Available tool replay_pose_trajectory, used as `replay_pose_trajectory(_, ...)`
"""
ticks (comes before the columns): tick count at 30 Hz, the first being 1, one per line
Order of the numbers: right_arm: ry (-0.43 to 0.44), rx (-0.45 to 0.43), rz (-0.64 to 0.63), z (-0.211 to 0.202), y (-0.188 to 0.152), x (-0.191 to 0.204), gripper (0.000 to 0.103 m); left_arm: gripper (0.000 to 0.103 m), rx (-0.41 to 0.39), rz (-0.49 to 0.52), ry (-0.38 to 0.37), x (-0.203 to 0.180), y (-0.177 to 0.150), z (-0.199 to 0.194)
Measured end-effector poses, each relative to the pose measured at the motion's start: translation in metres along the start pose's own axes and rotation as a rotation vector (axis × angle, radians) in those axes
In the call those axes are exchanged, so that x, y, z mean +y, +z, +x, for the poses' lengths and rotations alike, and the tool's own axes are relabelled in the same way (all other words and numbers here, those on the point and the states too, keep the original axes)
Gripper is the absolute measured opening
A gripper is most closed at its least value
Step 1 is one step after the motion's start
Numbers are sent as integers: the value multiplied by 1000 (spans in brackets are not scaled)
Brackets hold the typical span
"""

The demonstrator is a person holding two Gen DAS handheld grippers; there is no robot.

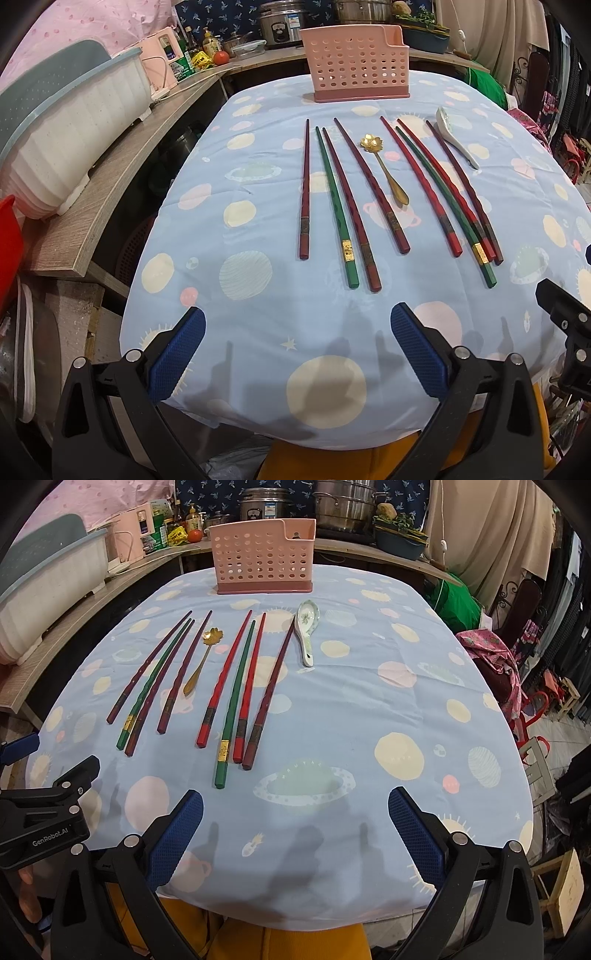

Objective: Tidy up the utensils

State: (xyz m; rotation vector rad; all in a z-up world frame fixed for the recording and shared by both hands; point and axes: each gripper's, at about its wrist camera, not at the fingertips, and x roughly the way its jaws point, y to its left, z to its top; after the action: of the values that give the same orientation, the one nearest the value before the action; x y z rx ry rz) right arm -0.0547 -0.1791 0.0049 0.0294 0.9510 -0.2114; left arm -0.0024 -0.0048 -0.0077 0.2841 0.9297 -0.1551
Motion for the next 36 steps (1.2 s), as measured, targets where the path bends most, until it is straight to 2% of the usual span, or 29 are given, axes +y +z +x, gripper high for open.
replay_pose_trajectory(9, -1, 5, 7, 4, -7, -7, 96, 96, 16, -16, -27, 2, 2, 3)
replay_pose_trajectory(13, 0, 14, 22, 10, -6, -12, 96, 96, 30, -71, -57, 18, 9, 11)
replay_pose_trajectory(18, -3, 25, 52, 19, 3, -22, 96, 96, 49, -118, -46, 38, 22, 33)
replay_pose_trajectory(24, 0, 25, 82, 29, 16, -34, 96, 94, 96, -208, -89, 54, 36, 63)
replay_pose_trajectory(26, 5, 25, 91, 33, 21, -37, 96, 91, 96, -203, -97, 53, 39, 68)
replay_pose_trajectory(29, 18, 25, 104, 38, 28, -39, 96, 80, 103, -185, -112, 48, 46, 76)
replay_pose_trajectory(31, 26, 20, 110, 42, 34, -41, 96, 68, 113, -193, -132, 48, 48, 81)
replay_pose_trajectory(32, 29, 17, 110, 44, 39, -41, 96, 68, 113, -195, -132, 49, 50, 83)
replay_pose_trajectory(35, 32, -6, 113, 49, 52, -44, 94, 55, 103, -186, -147, 49, 54, 83)
replay_pose_trajectory(36, 37, -15, 116, 51, 58, -45, 91, 46, 101, -183, -153, 48, 55, 82)
